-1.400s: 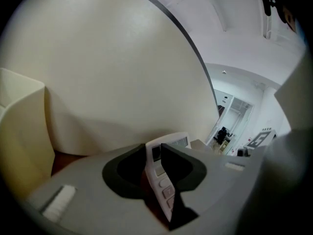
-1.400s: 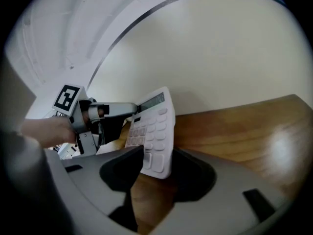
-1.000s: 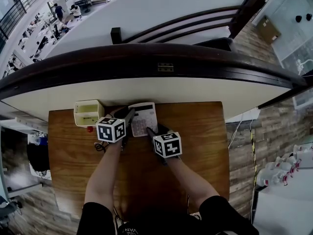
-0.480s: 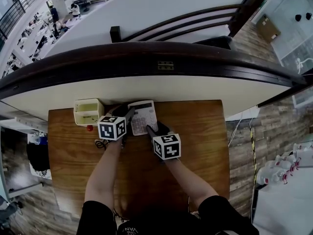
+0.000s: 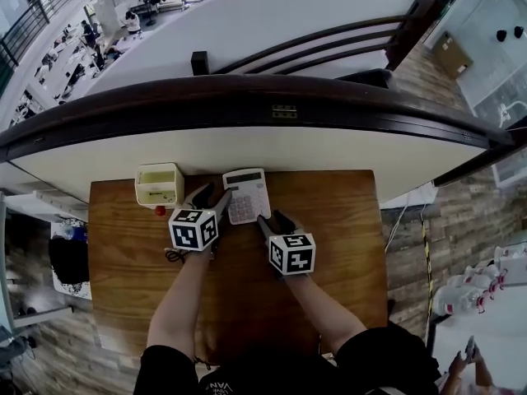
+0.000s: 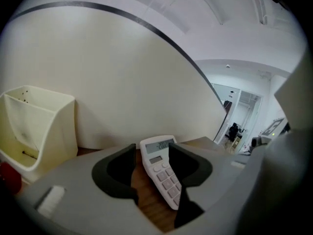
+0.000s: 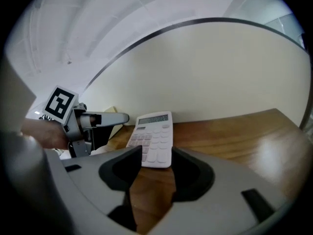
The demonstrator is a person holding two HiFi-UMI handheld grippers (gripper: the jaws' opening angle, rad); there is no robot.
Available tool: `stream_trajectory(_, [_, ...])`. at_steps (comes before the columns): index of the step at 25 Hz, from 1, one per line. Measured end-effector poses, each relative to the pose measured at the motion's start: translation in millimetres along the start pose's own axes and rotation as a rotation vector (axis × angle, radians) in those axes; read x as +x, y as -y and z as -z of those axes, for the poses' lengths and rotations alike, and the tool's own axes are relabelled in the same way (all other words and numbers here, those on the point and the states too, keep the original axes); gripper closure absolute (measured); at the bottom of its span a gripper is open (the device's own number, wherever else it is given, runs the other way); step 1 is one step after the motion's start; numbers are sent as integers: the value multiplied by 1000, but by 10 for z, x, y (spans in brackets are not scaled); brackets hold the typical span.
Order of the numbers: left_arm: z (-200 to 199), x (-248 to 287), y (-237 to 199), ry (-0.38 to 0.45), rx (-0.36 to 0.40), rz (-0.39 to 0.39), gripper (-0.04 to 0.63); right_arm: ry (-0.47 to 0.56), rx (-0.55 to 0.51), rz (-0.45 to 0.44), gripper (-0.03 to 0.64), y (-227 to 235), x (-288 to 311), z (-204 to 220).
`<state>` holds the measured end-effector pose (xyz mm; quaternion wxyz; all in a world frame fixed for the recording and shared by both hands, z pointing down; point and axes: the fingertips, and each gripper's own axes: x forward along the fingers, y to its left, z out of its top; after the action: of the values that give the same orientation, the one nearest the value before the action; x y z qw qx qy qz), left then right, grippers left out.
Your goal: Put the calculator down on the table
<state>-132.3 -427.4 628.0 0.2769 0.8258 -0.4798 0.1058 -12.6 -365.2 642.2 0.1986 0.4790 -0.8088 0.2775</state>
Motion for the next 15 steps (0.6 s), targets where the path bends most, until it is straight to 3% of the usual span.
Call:
stream_trajectory(5, [63,-276,147,5,10,13,400,14,-7,-1,443,-80,-210,33])
stream_trajectory(8, [105,-464,264,13,15,32,407,23,-15,-13,485,-171,-338,74])
stream_trajectory(11, [144,-654,384,27,27,46,478,39,-21,-25,539,-268,-463,100])
stream_trajectory(15, [229,-934,540,39,38,58,540,52,-28,-33,563,-383,-640,155])
